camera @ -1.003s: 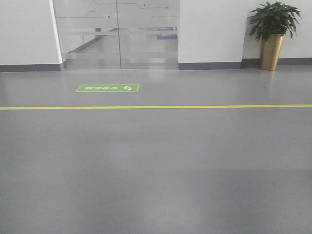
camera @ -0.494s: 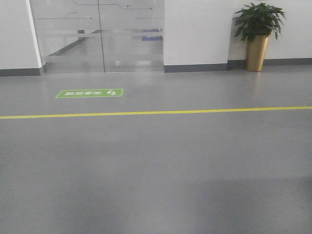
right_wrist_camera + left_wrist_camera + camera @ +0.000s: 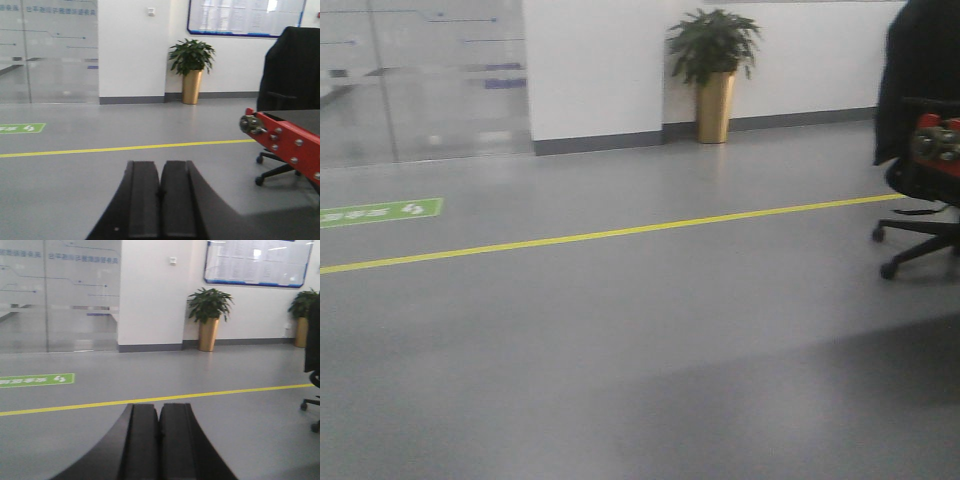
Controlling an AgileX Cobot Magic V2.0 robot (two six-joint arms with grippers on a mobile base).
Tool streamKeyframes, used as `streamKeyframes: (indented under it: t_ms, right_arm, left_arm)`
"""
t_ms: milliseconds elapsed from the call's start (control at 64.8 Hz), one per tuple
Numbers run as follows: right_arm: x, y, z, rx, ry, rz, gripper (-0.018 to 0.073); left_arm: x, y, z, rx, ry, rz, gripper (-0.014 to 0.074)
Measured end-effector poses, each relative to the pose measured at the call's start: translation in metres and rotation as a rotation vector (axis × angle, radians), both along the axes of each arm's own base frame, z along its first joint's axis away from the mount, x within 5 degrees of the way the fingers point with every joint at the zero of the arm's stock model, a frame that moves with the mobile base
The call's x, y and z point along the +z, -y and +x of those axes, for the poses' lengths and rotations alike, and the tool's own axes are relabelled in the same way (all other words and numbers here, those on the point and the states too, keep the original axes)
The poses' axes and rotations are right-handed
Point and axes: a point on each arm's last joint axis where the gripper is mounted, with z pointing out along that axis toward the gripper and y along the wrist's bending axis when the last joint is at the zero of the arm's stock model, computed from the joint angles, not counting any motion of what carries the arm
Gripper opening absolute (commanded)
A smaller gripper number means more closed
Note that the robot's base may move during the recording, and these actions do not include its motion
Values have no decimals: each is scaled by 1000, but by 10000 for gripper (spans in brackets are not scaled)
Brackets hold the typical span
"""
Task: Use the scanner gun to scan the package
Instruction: 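Turn the base and approach the red workbench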
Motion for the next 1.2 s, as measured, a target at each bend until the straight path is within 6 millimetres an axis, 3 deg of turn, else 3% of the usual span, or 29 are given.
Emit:
streamKeyframes:
  t_ms: [1203]
  right_arm:
    - [0, 0, 0, 0, 0, 0, -154]
  left_arm:
    - [0, 0, 0, 0, 0, 0, -111]
